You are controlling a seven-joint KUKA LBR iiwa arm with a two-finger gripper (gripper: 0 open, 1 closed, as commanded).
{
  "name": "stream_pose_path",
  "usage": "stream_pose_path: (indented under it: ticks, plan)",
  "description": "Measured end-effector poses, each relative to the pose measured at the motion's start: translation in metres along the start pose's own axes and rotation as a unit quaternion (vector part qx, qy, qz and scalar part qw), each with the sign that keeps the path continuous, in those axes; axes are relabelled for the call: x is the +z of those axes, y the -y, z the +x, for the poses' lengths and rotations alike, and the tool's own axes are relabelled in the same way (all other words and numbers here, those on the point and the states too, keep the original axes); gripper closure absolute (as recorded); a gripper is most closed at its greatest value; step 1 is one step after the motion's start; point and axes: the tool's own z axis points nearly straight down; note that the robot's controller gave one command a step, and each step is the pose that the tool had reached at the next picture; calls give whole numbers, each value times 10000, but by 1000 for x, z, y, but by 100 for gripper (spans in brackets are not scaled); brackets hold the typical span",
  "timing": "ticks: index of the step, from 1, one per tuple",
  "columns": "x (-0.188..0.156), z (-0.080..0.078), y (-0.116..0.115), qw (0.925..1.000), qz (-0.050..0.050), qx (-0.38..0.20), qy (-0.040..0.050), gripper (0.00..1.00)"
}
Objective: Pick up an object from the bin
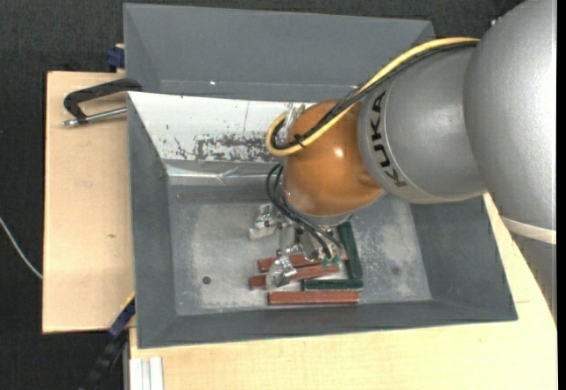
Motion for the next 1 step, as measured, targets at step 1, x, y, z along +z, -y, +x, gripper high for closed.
stream_pose_path:
  ticks: [1]
  plan:
    - [0, 0, 0, 10000, -1, 0, 0, 100]
